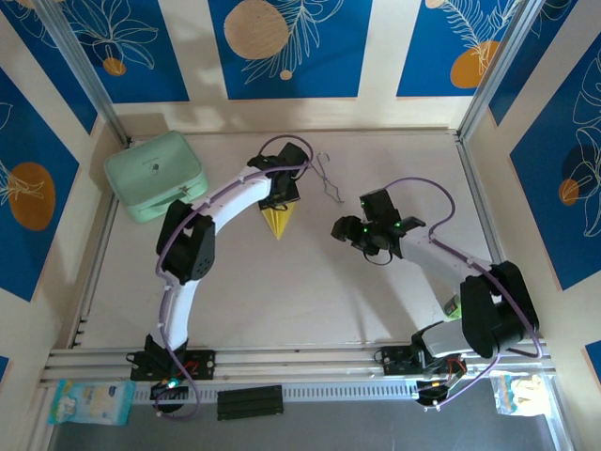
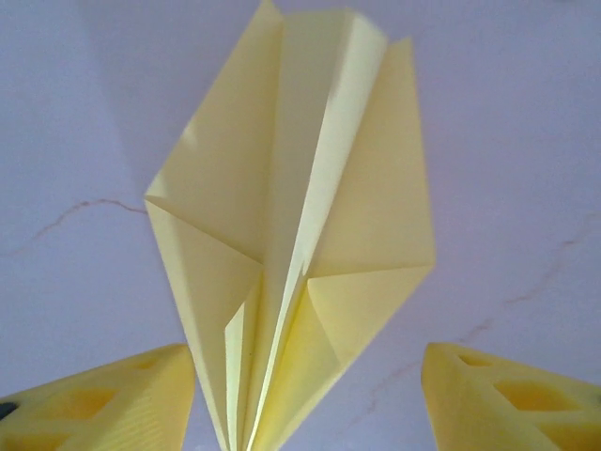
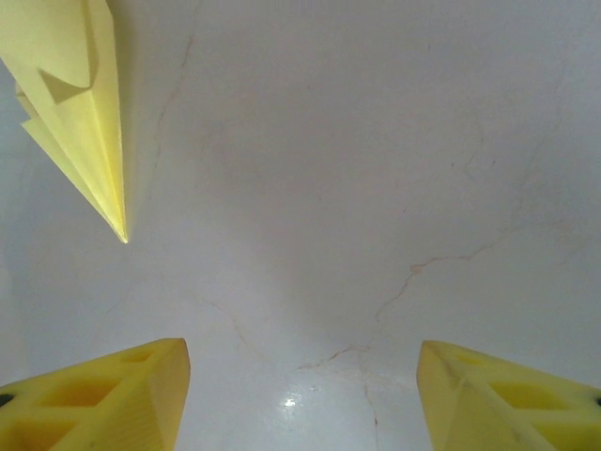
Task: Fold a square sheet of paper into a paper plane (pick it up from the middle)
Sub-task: Reset both arms
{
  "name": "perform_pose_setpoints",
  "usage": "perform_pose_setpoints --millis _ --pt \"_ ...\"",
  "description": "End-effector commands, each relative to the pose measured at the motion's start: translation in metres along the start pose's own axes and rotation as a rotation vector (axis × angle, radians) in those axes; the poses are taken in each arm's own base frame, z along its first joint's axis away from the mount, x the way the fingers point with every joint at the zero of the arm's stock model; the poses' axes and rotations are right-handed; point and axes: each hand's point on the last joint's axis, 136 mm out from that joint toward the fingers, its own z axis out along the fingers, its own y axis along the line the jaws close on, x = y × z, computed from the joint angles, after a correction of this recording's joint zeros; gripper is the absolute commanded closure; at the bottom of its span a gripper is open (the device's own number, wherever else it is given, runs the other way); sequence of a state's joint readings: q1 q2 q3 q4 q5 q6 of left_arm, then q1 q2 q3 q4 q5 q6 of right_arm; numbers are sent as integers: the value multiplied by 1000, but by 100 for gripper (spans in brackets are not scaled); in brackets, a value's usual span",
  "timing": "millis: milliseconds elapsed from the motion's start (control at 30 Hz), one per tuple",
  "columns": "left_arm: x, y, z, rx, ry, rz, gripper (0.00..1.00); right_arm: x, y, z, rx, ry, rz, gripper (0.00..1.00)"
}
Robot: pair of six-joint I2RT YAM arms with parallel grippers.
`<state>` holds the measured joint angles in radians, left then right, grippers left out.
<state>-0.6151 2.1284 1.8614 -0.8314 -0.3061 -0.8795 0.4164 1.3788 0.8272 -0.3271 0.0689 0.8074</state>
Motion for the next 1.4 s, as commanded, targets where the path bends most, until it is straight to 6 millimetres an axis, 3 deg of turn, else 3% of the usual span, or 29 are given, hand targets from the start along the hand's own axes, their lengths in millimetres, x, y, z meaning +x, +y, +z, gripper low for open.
perform_pose_setpoints --millis 0,133,233,333,400,500,600,767,900,1000,1200,1367 --pt "-17 16 -42 5 -65 8 32 -26 12 -28 -14 -83 -53 33" --pt "-36 42 -84 12 -191 0 28 -51 15 -57 1 -185 -135 27" --pt "-47 77 -109 8 -299 -19 21 -73 14 -83 18 -294 -211 19" --pt "-53 132 -128 -91 -437 -56 3 -93 8 -109 44 -408 -256 9" --pt "-53 171 -137 -154 -518 -83 1 -106 -6 -125 97 -494 -241 5" --pt "-48 213 -145 -209 -657 -93 1 -119 -35 -136 169 -589 -201 2" --pt "-39 248 -143 -234 -761 -100 0 -124 -68 -134 253 -632 -173 1" --pt "-14 292 -114 -268 -767 -82 1 -124 -118 -115 385 -665 -156 1" --pt "-6 304 -89 -265 -742 -36 1 -120 -132 -91 379 -719 -233 1" --pt "-13 287 -82 -206 -774 89 1 -118 -134 -78 365 -742 -298 1" --pt "-13 272 -49 -128 -737 243 1 -119 -119 -61 275 -765 -446 1" --pt "-17 255 -35 0 -765 298 1 -125 -108 -56 193 -809 -506 1"
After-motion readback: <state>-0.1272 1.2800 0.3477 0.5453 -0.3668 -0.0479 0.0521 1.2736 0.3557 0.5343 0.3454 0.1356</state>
